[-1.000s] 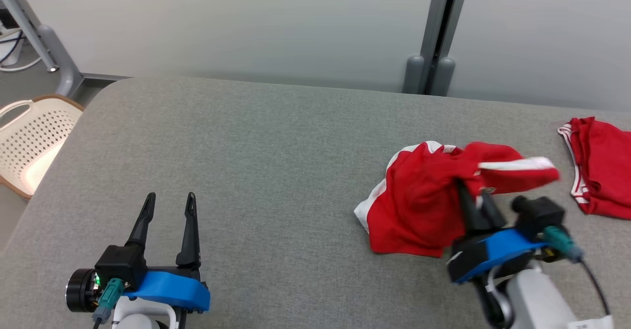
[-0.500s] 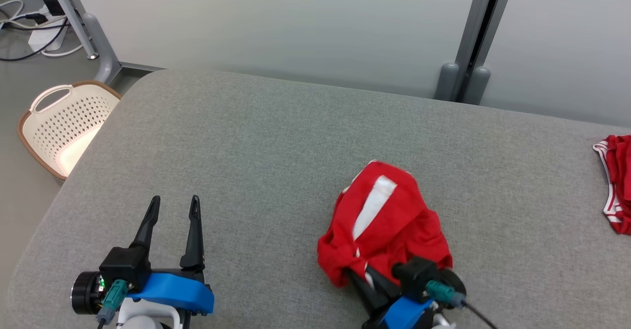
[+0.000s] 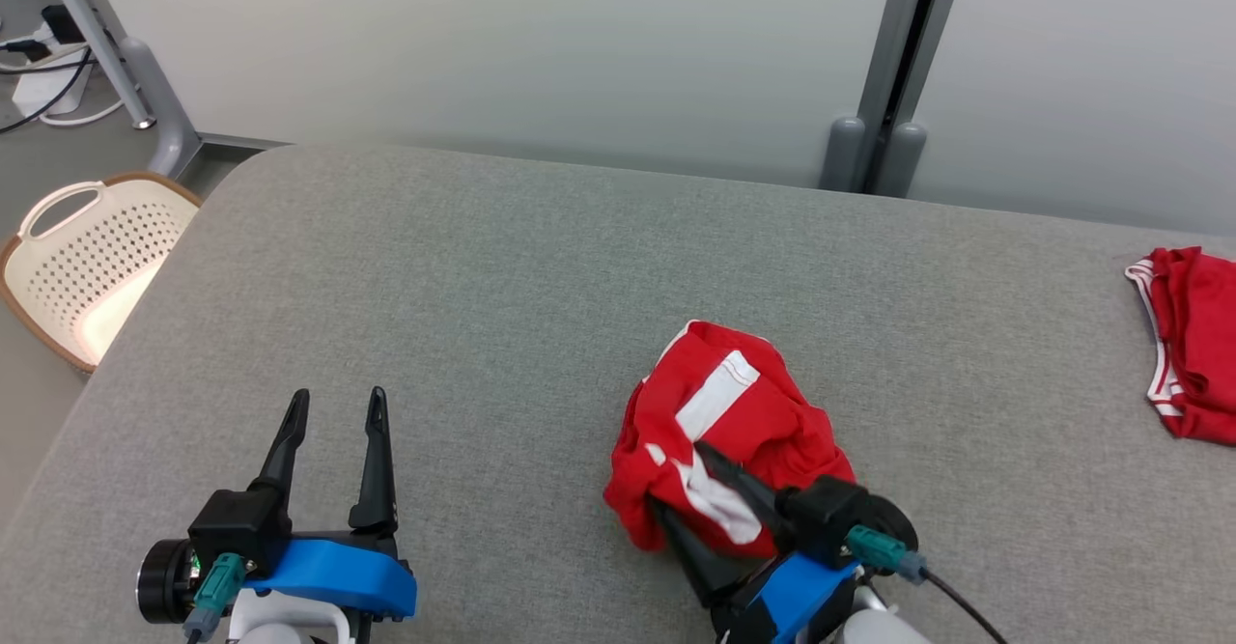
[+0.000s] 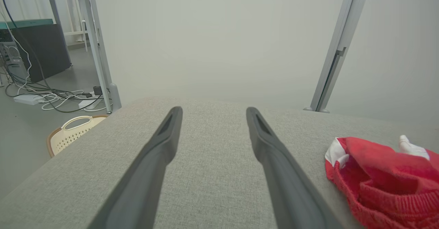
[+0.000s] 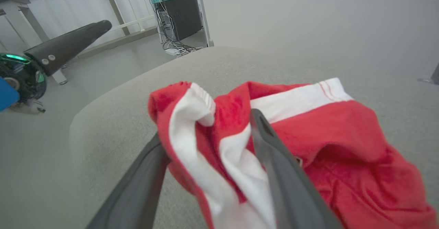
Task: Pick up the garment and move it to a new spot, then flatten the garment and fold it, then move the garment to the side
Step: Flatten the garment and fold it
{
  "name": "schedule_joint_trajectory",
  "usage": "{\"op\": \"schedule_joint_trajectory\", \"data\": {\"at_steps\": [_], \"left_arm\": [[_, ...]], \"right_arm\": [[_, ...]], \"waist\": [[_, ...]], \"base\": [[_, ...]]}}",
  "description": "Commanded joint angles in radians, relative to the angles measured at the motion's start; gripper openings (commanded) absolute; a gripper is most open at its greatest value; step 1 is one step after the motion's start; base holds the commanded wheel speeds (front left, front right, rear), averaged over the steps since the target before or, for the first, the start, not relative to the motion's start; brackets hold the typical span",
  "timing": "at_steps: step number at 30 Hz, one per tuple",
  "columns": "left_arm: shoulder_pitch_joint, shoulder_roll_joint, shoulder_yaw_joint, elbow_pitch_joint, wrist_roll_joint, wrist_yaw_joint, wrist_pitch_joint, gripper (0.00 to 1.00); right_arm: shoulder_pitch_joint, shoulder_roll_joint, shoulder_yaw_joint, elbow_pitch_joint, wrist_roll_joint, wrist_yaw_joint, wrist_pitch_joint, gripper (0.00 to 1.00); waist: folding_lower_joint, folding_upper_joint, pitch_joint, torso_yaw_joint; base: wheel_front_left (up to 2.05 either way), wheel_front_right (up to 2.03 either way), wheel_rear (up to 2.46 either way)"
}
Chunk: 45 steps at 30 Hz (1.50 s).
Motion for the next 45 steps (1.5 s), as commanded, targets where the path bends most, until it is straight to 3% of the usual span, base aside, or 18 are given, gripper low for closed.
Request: {"op": "schedule_joint_trajectory", "data": {"at_steps": [1, 13, 21, 32, 45], "left_arm": [[0.003, 0.002, 0.008, -0.002, 0.004, 0.004, -0.005, 1.0], [0.02, 0.007, 0.03, -0.009, 0.01, -0.002, -0.005, 1.0], [0.024, 0.002, 0.028, -0.013, 0.017, -0.001, -0.005, 1.0], [0.01, 0.0, 0.026, -0.014, 0.016, -0.005, -0.005, 1.0], [-0.015, -0.006, 0.008, -0.007, 0.002, -0.009, -0.005, 1.0]], "right_arm": [[0.007, -0.001, -0.022, -0.022, -0.015, 0.0, 0.0, 1.0], [0.078, -0.037, -0.095, -0.188, -0.052, 0.0, 0.0, 1.0], [0.06, -0.048, -0.162, -0.203, -0.069, 0.0, 0.0, 1.0], [-0.056, -0.071, -0.138, -0.078, -0.095, 0.0, 0.022, 1.0], [-0.184, -0.074, -0.026, 0.17, -0.002, 0.0, 0.101, 1.0]], "waist": [[0.0, 0.0, -0.005, -0.009], [0.0, 0.0, -0.028, -0.027], [0.0, 0.0, -0.031, -0.021], [0.0, 0.0, -0.015, 0.007], [0.0, 0.0, 0.026, 0.059]], "base": [[0.0, 0.0, 0.0], [0.0, 0.0, 0.0], [0.0, 0.0, 0.0], [0.0, 0.0, 0.0], [0.0, 0.0, 0.0]]}}
